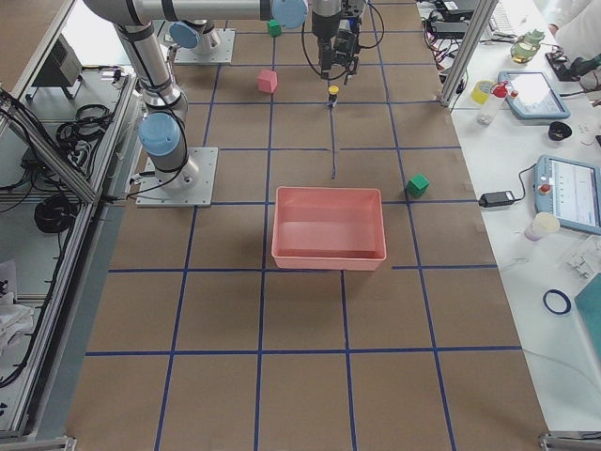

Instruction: Align button upright

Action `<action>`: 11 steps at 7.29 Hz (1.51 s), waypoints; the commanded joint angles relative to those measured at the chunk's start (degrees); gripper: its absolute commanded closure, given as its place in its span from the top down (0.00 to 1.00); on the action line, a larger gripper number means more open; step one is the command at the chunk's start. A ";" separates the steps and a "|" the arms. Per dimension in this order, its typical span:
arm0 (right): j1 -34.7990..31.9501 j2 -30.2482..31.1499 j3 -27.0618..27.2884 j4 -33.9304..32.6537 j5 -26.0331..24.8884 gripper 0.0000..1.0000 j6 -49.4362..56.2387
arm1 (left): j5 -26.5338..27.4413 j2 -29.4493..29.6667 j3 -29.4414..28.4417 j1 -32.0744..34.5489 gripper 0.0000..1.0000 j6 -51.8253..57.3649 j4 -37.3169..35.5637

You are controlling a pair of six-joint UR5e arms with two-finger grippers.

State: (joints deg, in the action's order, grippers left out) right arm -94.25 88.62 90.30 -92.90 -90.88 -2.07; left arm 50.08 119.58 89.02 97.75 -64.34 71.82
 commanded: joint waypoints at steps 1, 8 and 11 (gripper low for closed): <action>-0.06 -0.03 -0.03 0.00 0.00 1.00 -0.04 | 3.50 -6.60 -5.68 0.51 0.99 0.62 3.38; -0.06 -0.12 0.05 -0.09 0.00 1.00 0.05 | 37.59 -31.14 -2.03 1.66 1.00 30.47 16.23; -0.06 -0.12 0.05 -0.18 0.09 1.00 0.05 | 49.11 -32.04 -0.34 0.78 1.00 55.20 15.45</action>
State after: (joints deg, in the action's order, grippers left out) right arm -94.27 88.51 90.29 -93.05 -90.80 -2.02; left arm 94.69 87.80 88.22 98.81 -19.50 87.57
